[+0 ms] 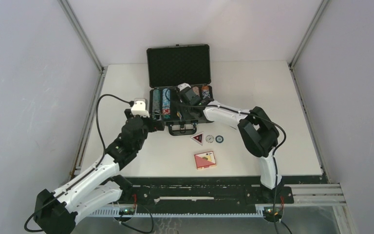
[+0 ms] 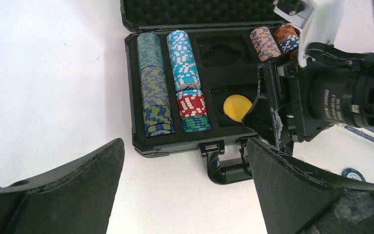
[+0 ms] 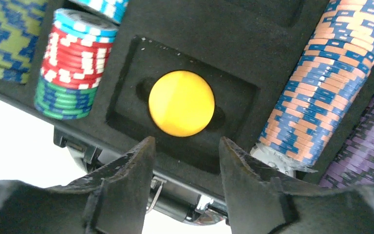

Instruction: Pack up texas hold em set

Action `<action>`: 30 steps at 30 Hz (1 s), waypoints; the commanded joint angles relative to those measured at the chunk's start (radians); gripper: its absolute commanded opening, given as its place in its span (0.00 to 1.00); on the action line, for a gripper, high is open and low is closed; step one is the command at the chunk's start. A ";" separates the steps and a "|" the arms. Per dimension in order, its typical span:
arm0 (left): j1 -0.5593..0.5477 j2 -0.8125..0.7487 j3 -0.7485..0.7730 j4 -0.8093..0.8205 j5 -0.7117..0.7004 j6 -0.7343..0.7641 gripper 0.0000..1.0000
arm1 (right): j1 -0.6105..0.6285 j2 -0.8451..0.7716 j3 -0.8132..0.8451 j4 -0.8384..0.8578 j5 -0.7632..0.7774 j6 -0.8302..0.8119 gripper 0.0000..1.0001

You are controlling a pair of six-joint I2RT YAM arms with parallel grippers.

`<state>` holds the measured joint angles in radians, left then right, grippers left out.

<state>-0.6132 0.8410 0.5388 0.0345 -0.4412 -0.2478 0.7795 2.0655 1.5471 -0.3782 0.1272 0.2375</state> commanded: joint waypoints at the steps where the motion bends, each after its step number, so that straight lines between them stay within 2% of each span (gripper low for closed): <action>1: -0.006 -0.023 0.003 0.017 0.012 -0.011 1.00 | 0.053 -0.089 -0.095 0.097 -0.070 -0.138 0.65; 6: -0.007 -0.027 0.001 0.018 0.012 -0.011 1.00 | 0.072 -0.104 -0.139 0.104 -0.078 -0.181 0.67; 8: -0.006 -0.029 -0.002 0.018 0.010 -0.011 1.00 | 0.070 -0.120 -0.163 0.109 -0.095 -0.175 0.64; 10: -0.007 -0.029 -0.002 0.019 0.008 -0.012 1.00 | 0.062 -0.118 -0.169 0.098 -0.110 -0.162 0.52; 14: -0.006 -0.021 -0.001 0.021 0.014 -0.017 1.00 | 0.045 -0.092 -0.170 0.089 -0.129 -0.147 0.43; 15: -0.007 -0.021 -0.002 0.019 0.015 -0.016 1.00 | 0.040 -0.084 -0.170 0.091 -0.152 -0.147 0.32; 16: -0.007 -0.021 -0.001 0.020 0.015 -0.017 1.00 | 0.037 -0.073 -0.170 0.091 -0.170 -0.150 0.26; 18: -0.007 -0.025 -0.003 0.019 0.009 -0.016 1.00 | 0.036 -0.059 -0.167 0.081 -0.188 -0.163 0.23; 20: -0.007 -0.033 -0.005 0.018 0.005 -0.016 1.00 | 0.037 -0.045 -0.164 0.066 -0.200 -0.194 0.30; 23: -0.007 -0.038 -0.006 0.018 0.001 -0.015 1.00 | 0.038 -0.023 -0.150 0.027 -0.174 -0.258 0.57; 25: -0.006 -0.039 -0.008 0.018 0.000 -0.014 1.00 | 0.037 -0.016 -0.150 0.018 -0.176 -0.314 0.67; 27: -0.006 -0.039 -0.008 0.017 -0.001 -0.012 1.00 | 0.043 -0.013 -0.151 0.010 -0.180 -0.377 0.72; 30: -0.007 -0.045 -0.011 0.018 -0.008 -0.009 1.00 | 0.051 -0.010 -0.153 0.010 -0.177 -0.444 0.72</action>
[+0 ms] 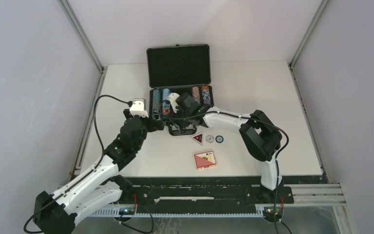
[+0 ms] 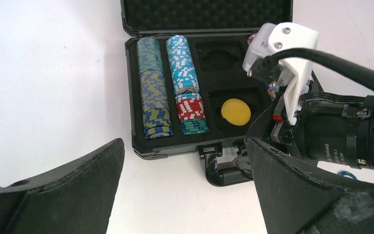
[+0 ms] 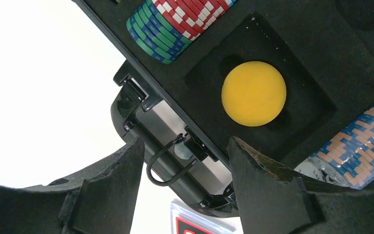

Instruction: Pack up texas hold em set

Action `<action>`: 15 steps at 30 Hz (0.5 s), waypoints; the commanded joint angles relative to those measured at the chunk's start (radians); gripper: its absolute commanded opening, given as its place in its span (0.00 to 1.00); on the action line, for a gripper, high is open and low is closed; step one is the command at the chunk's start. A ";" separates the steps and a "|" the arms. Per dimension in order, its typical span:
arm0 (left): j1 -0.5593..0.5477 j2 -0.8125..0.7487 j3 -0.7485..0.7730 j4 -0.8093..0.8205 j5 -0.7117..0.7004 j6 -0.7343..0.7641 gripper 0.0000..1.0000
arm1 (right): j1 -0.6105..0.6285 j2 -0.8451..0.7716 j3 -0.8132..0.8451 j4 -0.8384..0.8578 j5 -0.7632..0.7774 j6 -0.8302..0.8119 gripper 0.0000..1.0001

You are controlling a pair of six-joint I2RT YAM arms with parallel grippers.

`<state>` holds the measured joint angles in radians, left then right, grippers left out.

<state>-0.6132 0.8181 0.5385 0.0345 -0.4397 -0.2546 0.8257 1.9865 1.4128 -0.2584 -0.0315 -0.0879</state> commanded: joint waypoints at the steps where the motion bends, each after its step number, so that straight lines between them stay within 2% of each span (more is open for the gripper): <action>1: -0.007 -0.024 -0.011 0.018 -0.013 0.001 1.00 | 0.007 0.071 -0.018 -0.109 -0.017 -0.132 0.71; 7: -0.006 -0.039 -0.021 0.018 -0.036 0.009 1.00 | 0.000 0.115 -0.011 -0.060 0.063 -0.228 0.65; 10: -0.007 -0.042 -0.023 0.016 -0.044 0.014 1.00 | -0.024 0.153 0.032 -0.058 0.036 -0.281 0.62; 12: -0.007 -0.045 -0.024 0.015 -0.050 0.019 1.00 | -0.039 0.175 0.068 -0.065 0.025 -0.306 0.54; 15: -0.007 -0.054 -0.025 0.012 -0.059 0.026 1.00 | -0.046 0.203 0.110 -0.092 0.046 -0.329 0.49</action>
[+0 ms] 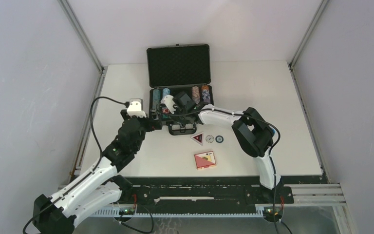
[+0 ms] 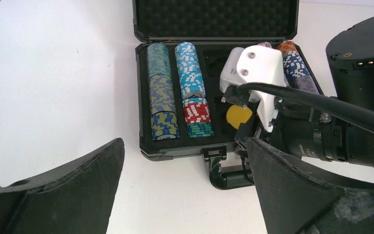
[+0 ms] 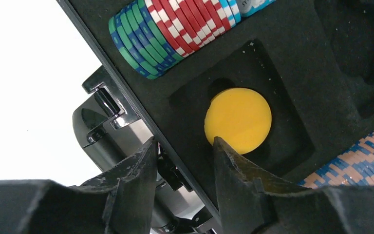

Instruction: Pack up texas hold em set

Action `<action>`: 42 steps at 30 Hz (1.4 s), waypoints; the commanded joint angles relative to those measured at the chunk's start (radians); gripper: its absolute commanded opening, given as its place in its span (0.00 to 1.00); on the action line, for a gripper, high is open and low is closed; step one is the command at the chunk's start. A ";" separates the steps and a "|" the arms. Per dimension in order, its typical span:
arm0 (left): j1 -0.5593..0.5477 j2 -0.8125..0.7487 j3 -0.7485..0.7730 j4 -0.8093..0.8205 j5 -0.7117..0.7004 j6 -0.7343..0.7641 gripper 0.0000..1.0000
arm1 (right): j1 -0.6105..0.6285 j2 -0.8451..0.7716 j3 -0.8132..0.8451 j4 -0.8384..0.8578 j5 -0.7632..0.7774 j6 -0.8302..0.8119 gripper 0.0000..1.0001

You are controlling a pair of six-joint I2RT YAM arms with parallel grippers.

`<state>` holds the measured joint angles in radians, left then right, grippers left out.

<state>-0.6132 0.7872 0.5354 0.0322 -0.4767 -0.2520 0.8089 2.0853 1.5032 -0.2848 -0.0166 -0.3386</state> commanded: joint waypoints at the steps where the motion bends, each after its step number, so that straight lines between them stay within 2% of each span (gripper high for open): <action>1: -0.007 -0.023 -0.024 0.015 -0.025 0.023 1.00 | -0.031 0.110 0.025 -0.069 0.040 -0.086 0.42; 3: -0.006 -0.022 -0.024 0.017 -0.026 0.026 1.00 | -0.033 0.110 0.027 -0.076 0.035 -0.091 0.14; 4: -0.006 -0.020 -0.023 0.016 -0.026 0.026 1.00 | -0.033 0.104 0.020 -0.075 0.031 -0.087 0.04; 5: -0.007 -0.020 -0.023 0.015 -0.028 0.027 1.00 | -0.031 0.094 0.009 -0.074 0.026 -0.086 0.00; 15: -0.007 -0.032 -0.025 0.018 -0.030 0.019 1.00 | 0.051 0.001 -0.131 -0.065 -0.018 -0.036 0.00; 24: -0.007 -0.046 -0.030 0.017 -0.026 0.016 1.00 | 0.148 -0.034 -0.192 -0.047 -0.067 0.027 0.00; 42: -0.007 -0.040 -0.034 0.023 -0.022 0.007 1.00 | 0.220 -0.123 -0.291 -0.035 -0.095 0.090 0.00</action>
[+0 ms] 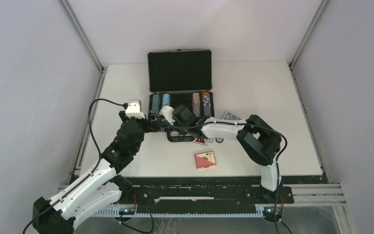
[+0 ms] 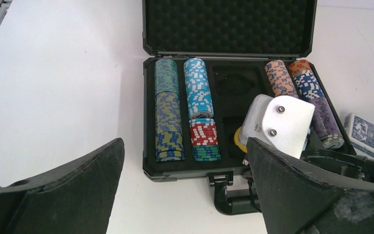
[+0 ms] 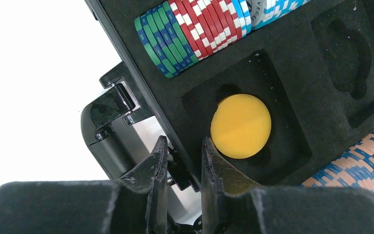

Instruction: Pack up texas hold em set

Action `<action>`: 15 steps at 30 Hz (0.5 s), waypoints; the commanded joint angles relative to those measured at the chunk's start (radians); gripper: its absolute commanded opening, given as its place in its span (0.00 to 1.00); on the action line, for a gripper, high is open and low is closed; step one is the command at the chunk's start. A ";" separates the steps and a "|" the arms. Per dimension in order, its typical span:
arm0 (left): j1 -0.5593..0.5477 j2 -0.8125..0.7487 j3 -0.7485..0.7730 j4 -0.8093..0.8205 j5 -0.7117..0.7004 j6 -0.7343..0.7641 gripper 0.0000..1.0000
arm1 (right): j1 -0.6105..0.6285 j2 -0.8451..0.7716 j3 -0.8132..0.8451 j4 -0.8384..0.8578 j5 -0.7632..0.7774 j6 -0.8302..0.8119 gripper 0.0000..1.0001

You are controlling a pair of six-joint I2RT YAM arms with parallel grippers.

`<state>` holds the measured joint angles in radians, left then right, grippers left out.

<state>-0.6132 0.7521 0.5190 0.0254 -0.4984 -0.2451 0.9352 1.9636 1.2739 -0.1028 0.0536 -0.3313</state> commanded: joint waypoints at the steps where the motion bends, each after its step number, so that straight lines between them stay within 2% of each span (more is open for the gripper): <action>1: -0.007 -0.005 -0.016 0.029 0.000 -0.001 1.00 | 0.098 -0.004 -0.062 -0.220 -0.164 0.084 0.00; 7: -0.007 -0.001 -0.017 0.031 -0.006 0.000 1.00 | 0.105 -0.035 -0.065 -0.226 -0.140 0.087 0.00; 11: -0.006 -0.014 -0.019 0.034 -0.043 -0.004 1.00 | 0.098 -0.082 -0.097 -0.167 -0.035 0.089 0.00; 14: -0.006 -0.036 -0.023 0.039 -0.065 -0.006 1.00 | 0.067 -0.119 -0.099 -0.136 -0.011 0.107 0.13; 15: -0.006 -0.040 -0.023 0.041 -0.067 -0.006 1.00 | 0.053 -0.131 -0.099 -0.126 -0.013 0.111 0.25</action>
<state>-0.6132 0.7467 0.5190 0.0261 -0.5259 -0.2459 0.9768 1.9030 1.2076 -0.1066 0.0967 -0.3012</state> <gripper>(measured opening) 0.997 0.285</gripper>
